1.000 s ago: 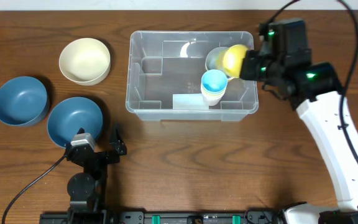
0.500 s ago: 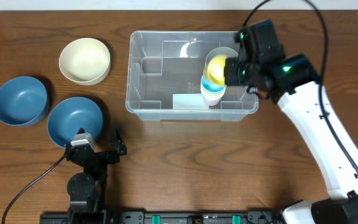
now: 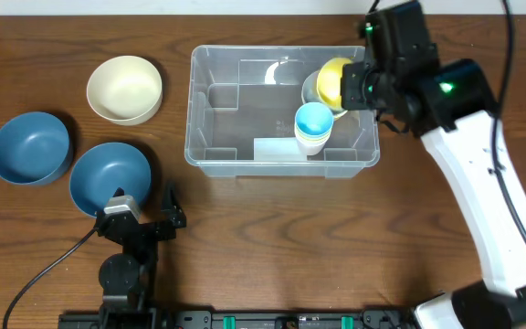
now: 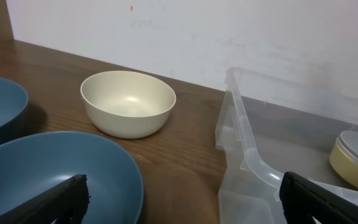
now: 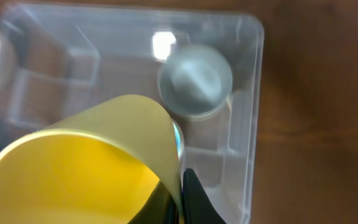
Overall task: Pack container
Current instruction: 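Lower the yellow cup onto the stack and open the right gripper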
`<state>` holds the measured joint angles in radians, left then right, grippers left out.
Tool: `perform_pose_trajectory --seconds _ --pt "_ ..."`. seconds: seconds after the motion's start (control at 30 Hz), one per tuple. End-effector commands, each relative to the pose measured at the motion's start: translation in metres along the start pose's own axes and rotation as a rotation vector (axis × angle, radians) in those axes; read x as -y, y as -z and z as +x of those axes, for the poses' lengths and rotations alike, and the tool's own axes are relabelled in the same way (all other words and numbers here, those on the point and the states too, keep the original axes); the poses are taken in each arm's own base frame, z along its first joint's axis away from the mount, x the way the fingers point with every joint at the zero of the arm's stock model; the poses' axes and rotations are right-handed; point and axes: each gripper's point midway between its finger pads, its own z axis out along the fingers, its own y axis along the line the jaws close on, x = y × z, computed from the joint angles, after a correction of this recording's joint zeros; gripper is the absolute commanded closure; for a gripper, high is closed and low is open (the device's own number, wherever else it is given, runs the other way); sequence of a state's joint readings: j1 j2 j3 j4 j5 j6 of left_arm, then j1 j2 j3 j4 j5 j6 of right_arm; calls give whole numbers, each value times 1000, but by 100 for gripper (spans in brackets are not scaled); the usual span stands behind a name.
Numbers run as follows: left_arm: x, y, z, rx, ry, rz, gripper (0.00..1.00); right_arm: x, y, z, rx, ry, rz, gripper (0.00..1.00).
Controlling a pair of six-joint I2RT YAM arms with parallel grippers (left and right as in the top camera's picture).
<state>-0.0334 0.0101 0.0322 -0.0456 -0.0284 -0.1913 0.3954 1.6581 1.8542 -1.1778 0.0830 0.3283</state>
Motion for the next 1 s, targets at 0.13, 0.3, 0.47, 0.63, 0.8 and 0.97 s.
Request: perform_pose_trajectory --seconds 0.13,0.3,0.47,0.63,0.8,0.97 --pt "-6 -2 18 -44 6 -18 2 3 -50 22 -163 35 37 99" --pt "-6 -2 18 -44 5 -18 2 0 -61 23 -173 40 36 99" --pt "-6 -2 18 -44 6 -18 2 0 -67 26 -191 38 41 99" --pt "-6 -2 18 -44 6 -18 2 -3 -70 30 -209 37 23 99" --pt "-6 -2 18 -44 6 -18 2 -6 -71 31 -212 38 8 99" --pt "-6 -2 18 -44 6 -18 2 -9 -71 36 -226 46 8 99"
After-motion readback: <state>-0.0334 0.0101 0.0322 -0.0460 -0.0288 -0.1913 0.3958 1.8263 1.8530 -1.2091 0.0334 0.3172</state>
